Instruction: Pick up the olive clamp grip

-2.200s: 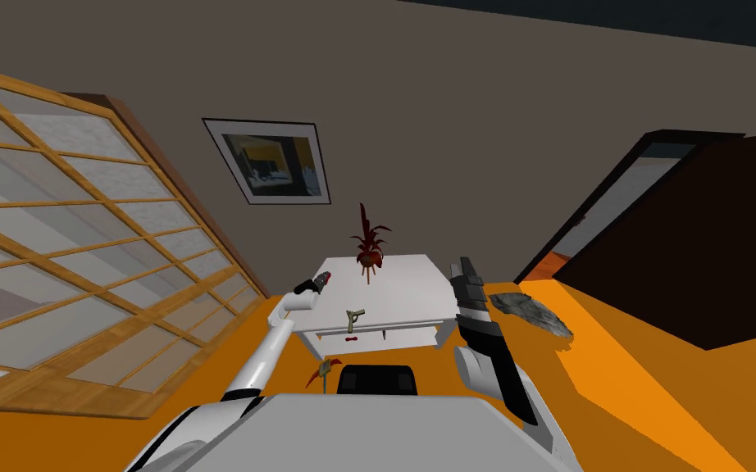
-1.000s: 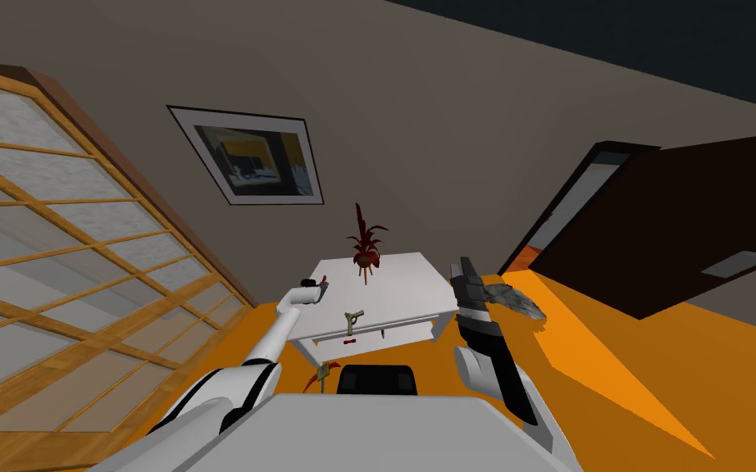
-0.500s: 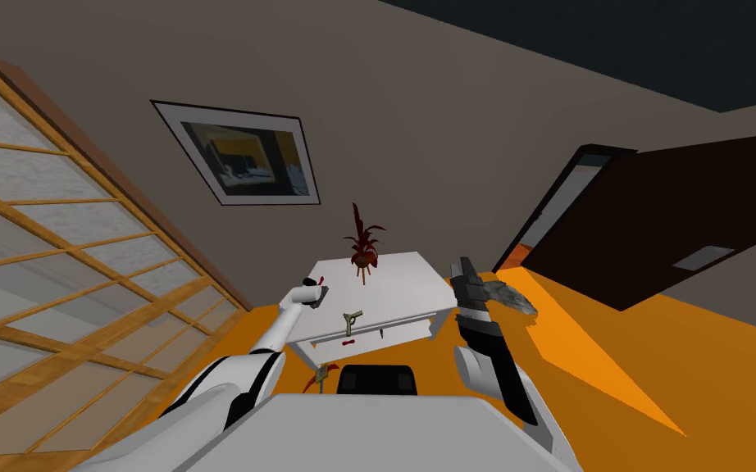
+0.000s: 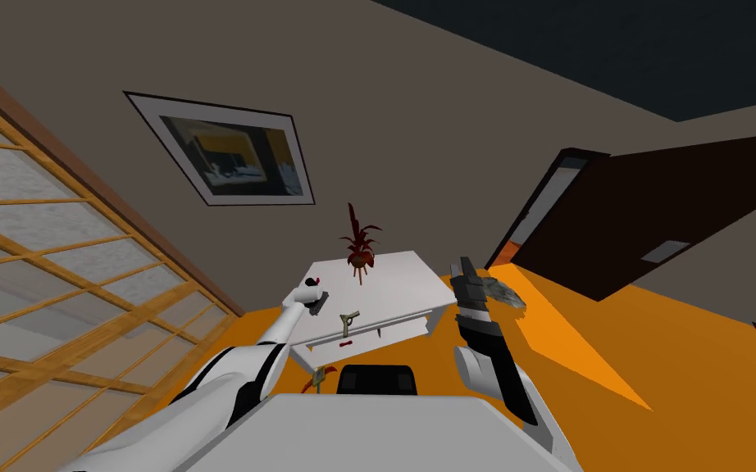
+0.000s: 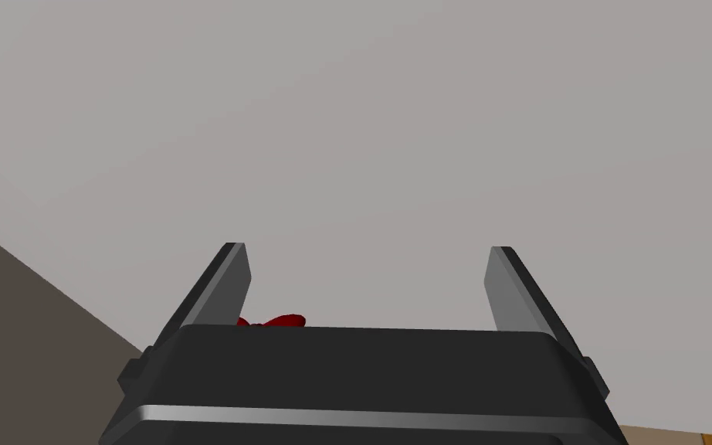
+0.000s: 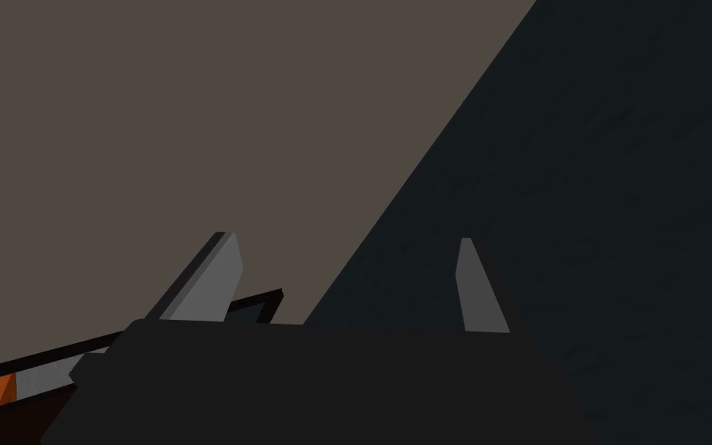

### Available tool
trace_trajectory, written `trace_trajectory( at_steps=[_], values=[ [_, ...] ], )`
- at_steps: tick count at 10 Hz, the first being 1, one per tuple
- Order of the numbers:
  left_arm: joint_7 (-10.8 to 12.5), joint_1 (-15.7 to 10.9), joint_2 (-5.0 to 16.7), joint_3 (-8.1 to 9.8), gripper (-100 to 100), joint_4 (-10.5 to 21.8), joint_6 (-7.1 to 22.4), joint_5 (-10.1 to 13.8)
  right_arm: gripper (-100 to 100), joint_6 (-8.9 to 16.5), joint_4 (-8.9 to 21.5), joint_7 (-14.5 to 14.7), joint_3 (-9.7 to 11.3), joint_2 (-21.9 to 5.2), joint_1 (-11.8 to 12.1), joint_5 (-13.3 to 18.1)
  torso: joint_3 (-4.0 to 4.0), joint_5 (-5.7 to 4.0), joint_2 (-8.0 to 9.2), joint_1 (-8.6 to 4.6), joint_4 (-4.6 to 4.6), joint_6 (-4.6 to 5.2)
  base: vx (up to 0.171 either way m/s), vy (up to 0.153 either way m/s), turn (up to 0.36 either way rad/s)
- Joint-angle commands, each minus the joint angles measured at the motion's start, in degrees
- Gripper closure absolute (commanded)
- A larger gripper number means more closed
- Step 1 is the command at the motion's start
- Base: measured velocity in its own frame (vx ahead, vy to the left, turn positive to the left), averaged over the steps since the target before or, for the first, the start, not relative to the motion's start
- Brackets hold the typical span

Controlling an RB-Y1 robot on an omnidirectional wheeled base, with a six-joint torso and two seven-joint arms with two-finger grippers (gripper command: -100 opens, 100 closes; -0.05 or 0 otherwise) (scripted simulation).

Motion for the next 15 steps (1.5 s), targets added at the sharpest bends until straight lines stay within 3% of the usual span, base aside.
trace_trajectory(
  at_steps=[1, 3, 4, 5, 7, 8, 12, 13, 14, 15],
  values=[
    [-0.65, -1.07, 0.27, 0.13, -100, 2.33, 0.75, 0.42, 0, 0.00, 0.00, 0.00, 0.00, 0.00, 0.00, 0.00, 0.00, 0.00, 0.00, 0.00, 0.00, 0.00, -0.004, -0.012, -0.036],
    [-1.82, -3.26, 0.25, 0.21, -100, 6.64, 3.87, 1.00, 0, 0.00, 0.00, 0.00, 0.00, 0.00, 0.00, 0.00, -0.01, -0.01, -0.01, -0.03, 0.00, -0.01, -0.003, -0.034, -0.086],
    [-1.82, -3.26, 0.25, 0.21, -100, 5.60, 3.87, 1.00, 0, 0.00, 0.00, 0.00, 0.00, 0.00, 0.00, 0.00, 0.00, -0.02, 0.00, -0.10, 0.00, 0.00, -0.003, -0.032, -0.053],
    [-1.82, -3.26, 0.25, 0.21, -100, 6.89, 3.87, 1.00, 0, 0.00, 0.00, 0.00, 0.00, 0.00, 0.00, 0.00, 0.00, -0.03, -0.01, -0.07, 0.00, -0.02, -0.001, -0.011, 0.003],
    [-2.78, -4.94, 0.06, 0.25, -100, 11.33, 6.29, 1.54, 0, 0.00, 0.00, 0.00, 0.00, 0.00, 0.00, 0.00, -0.02, 0.00, -0.03, -0.02, -0.01, -0.01, 0.003, -0.037, -0.100],
    [-2.78, -4.94, 0.06, 0.25, -100, 11.33, 6.29, 1.54, 0, 0.00, 0.00, 0.00, 0.00, 0.00, 0.00, 0.00, -0.01, -0.03, -0.02, -0.12, 0.00, 0.00, -0.001, -0.049, -0.029],
    [-3.92, -6.64, -1.41, 0.33, -100, 16.48, 9.00, 2.67, 0, 0.00, 0.00, 0.00, 0.00, 0.01, 0.00, 0.00, -0.03, -0.07, -0.06, -0.27, -0.01, -0.01, 0.015, -0.087, -0.087],
    [-4.19, -7.06, -0.66, 0.45, -100, 17.16, 7.96, 2.66, 0, 0.00, 0.00, 0.00, 0.01, 0.01, 0.01, 0.00, -0.08, -0.09, -0.14, -0.44, -0.03, 0.00, 0.022, -0.069, -0.017],
    [-4.30, -7.03, -0.75, 0.46, 0, 17.21, 8.08, 2.72, 0, 0.00, -0.01, 0.00, 0.00, 0.01, 0.01, 0.00, -0.05, -0.08, -0.09, -0.23, -0.02, -0.04, 0.003, -0.012, 0.005],
    [-5.78, -4.93, 0.06, 0.07, -100, 15.74, 7.78, 4.12, 0, 0.00, 0.00, 0.00, 0.00, 0.00, 0.01, 0.00, -0.02, -0.02, -0.03, -0.03, -0.01, -0.04, 0.049, -0.050, 0.054]
  ],
)
